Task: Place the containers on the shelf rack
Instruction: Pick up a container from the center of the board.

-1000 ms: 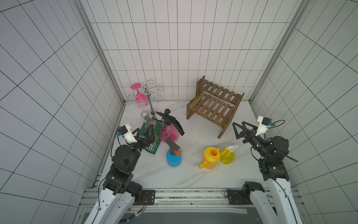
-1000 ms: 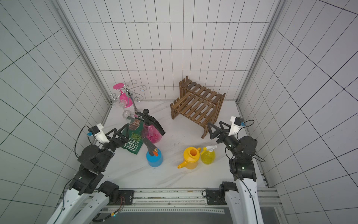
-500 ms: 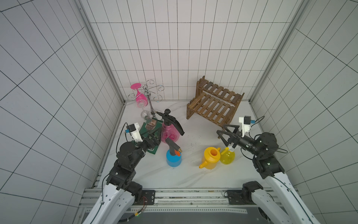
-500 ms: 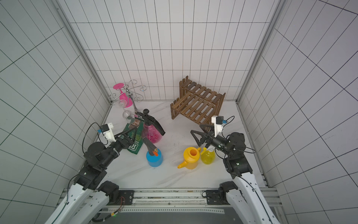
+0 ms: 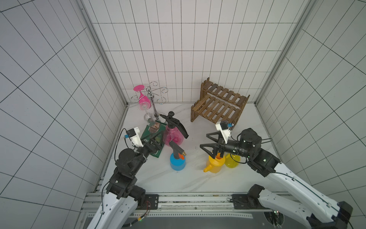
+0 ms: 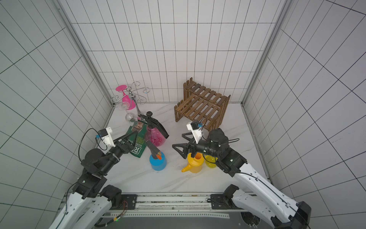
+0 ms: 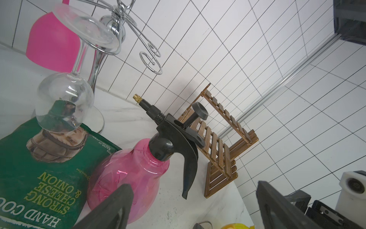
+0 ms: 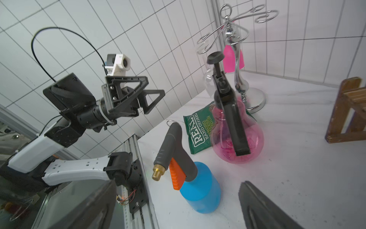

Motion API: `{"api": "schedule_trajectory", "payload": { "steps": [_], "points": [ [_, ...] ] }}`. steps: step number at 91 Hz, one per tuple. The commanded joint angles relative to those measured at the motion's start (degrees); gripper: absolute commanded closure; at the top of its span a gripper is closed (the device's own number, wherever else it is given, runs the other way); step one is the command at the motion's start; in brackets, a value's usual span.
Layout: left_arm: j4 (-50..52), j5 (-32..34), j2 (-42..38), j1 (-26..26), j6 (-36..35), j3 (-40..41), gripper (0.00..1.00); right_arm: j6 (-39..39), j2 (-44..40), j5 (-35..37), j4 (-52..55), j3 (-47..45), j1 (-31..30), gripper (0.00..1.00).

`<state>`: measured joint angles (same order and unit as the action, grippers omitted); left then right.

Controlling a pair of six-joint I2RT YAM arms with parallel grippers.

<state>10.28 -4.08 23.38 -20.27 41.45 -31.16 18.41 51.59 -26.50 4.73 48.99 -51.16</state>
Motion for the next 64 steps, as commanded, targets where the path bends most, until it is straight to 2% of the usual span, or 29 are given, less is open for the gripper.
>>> {"api": "schedule_trajectory", "payload": {
  "steps": [1,12,27,64],
  "points": [
    [-0.1,2.7,-2.1,0.1,0.7,1.5,0.01,-3.7,3.0,10.6,7.5,3.1,-7.7,0.01],
    [0.0,3.2,-4.0,0.0,1.0,2.6,0.01,-6.4,7.7,20.1,11.4,6.9,-14.6,0.01],
    [0.2,3.8,-5.3,-0.3,0.9,3.2,0.01,-6.6,14.3,26.8,14.3,11.4,-17.6,0.01],
    [0.3,3.5,-5.2,-0.4,0.9,3.4,0.01,-6.2,25.0,27.5,12.8,17.3,-19.5,0.00]
  ]
}}
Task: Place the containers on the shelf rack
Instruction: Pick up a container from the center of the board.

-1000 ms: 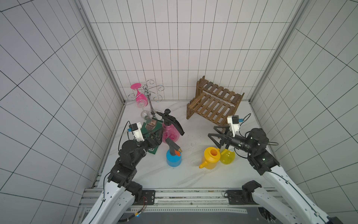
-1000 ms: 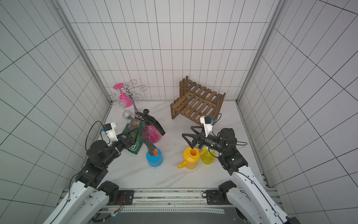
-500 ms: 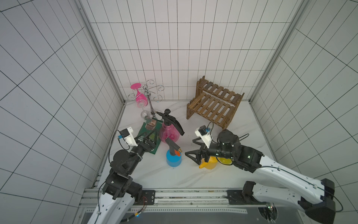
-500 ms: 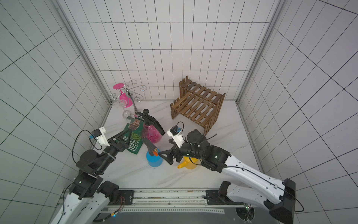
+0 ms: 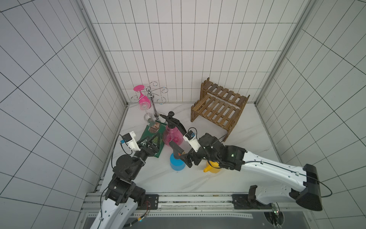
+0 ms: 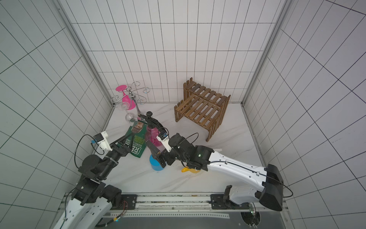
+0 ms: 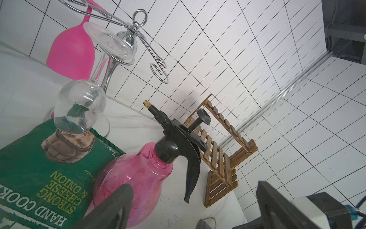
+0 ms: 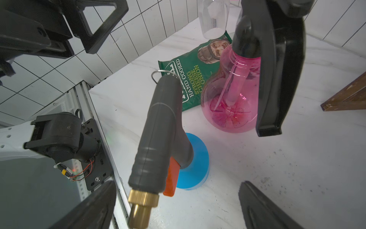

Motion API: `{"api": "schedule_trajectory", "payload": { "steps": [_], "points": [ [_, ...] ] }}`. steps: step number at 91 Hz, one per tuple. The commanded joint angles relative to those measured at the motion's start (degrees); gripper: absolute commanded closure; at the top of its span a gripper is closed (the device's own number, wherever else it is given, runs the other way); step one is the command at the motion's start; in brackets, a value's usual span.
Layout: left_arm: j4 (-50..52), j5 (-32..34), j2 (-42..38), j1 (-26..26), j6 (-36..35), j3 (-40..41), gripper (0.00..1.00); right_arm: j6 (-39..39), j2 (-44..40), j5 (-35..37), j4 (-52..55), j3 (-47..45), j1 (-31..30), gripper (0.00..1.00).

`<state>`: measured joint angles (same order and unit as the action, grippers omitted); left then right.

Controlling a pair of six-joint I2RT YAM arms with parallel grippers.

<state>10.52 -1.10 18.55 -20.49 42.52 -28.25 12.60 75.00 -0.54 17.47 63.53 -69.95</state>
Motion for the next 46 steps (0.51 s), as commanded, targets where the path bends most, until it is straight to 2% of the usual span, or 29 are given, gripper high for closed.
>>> {"api": "schedule_trajectory", "payload": {
  "steps": [1,19,46],
  "points": [
    [0.0,0.5,-0.4,-0.2,-0.2,0.5,0.01,-0.4,1.7,1.5,0.0,2.9,-0.7,0.00],
    [0.0,0.5,-0.2,-0.1,-0.2,0.6,0.01,-0.4,4.0,0.8,-2.0,3.9,-0.8,0.13],
    [0.1,0.6,-0.3,-0.2,-0.2,0.6,0.01,-1.6,7.3,-2.1,-2.0,6.7,-0.9,0.40]
  ]
}}
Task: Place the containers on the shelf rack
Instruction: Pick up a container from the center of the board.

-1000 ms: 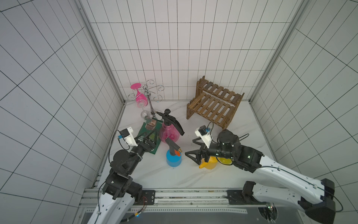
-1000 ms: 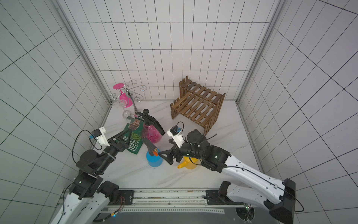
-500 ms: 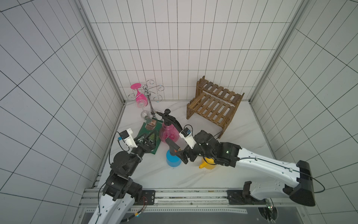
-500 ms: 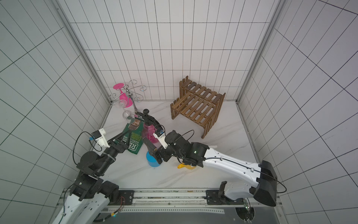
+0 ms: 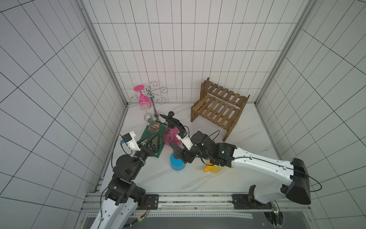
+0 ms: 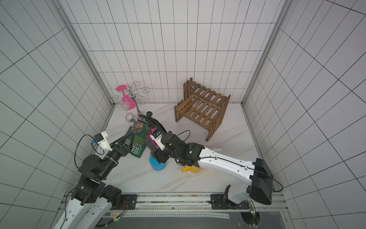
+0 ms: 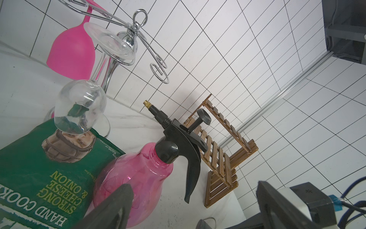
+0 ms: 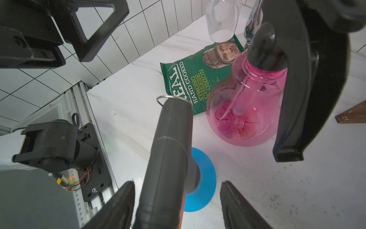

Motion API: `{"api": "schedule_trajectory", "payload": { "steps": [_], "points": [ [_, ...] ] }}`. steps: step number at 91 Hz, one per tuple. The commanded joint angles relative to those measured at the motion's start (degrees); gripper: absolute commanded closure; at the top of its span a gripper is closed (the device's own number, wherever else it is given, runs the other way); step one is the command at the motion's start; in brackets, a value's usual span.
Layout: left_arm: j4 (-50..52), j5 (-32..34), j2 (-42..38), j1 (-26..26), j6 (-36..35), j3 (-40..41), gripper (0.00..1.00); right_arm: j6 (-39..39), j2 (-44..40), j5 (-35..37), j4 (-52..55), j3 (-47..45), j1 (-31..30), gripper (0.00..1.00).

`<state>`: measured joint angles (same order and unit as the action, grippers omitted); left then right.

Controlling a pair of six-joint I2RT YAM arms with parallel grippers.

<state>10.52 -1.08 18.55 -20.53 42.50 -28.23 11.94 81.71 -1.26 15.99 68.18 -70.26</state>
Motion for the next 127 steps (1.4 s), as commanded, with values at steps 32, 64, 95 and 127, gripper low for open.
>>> {"api": "schedule_trajectory", "payload": {
  "steps": [32,64,95,127],
  "points": [
    [0.1,0.5,-0.2,-0.1,-0.4,0.5,0.01,-4.0,-1.6,-2.7,0.1,1.4,-0.6,0.74],
    [-4.6,-10.2,-0.1,0.0,-4.0,0.8,0.02,-4.6,-14.4,-14.7,2.1,-3.7,9.8,0.96],
    [-26.0,-33.1,14.5,-1.3,-0.7,3.1,0.08,-1.8,-24.2,-42.4,0.4,-10.3,29.3,1.00],
    [-19.9,-31.4,28.4,-15.1,-15.0,0.8,0.17,5.7,-19.8,-61.2,-10.7,-15.9,39.1,1.00]
  ]
}}
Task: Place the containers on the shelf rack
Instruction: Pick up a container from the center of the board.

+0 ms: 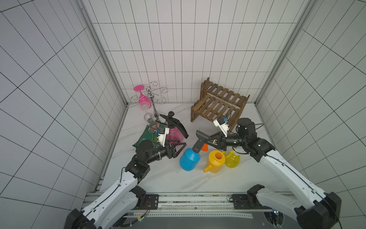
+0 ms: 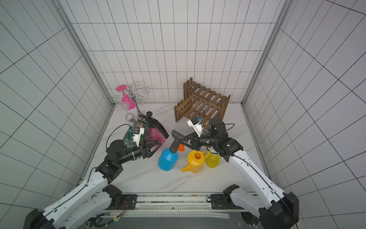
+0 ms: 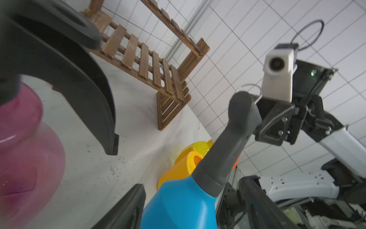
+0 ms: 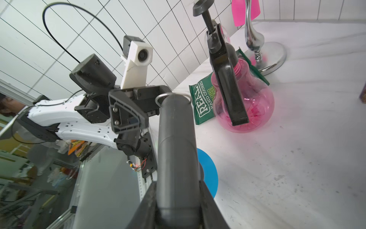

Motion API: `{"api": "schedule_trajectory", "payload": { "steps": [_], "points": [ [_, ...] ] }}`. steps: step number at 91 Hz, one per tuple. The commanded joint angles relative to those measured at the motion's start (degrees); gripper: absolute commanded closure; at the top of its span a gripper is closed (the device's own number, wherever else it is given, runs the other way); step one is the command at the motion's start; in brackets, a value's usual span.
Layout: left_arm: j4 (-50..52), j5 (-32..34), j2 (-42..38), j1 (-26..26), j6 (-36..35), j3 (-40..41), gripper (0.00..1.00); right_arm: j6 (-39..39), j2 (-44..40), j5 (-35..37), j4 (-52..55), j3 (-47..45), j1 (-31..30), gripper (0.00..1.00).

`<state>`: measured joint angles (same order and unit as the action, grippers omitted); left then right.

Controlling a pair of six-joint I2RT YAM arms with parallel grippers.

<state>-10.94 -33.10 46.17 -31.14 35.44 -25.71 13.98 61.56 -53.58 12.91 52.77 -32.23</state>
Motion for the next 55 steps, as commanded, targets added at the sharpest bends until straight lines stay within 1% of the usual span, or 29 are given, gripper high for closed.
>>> {"api": "schedule_trajectory", "payload": {
  "steps": [1,10,26,36,55],
  "points": [
    [1.7,0.6,1.1,-4.9,-8.4,-1.9,0.17,3.8,0.5,-9.0,-7.9,-0.6,1.1,1.00],
    [2.0,-1.9,4.7,-7.0,-10.6,-3.4,0.16,4.6,1.4,-10.2,-9.2,-1.1,1.3,1.00],
    [1.3,-6.1,10.6,-7.2,-10.3,-5.2,0.18,4.6,2.4,-11.7,-11.0,-2.0,1.4,1.00],
    [-0.7,-9.1,11.6,-7.4,-9.4,-5.2,0.22,4.2,3.4,-12.6,-11.4,-2.1,1.3,1.00],
    [-3.0,-12.4,12.9,-8.1,-8.6,-5.1,0.28,4.1,3.6,-14.0,-12.9,-2.6,1.0,1.00]
  ]
}}
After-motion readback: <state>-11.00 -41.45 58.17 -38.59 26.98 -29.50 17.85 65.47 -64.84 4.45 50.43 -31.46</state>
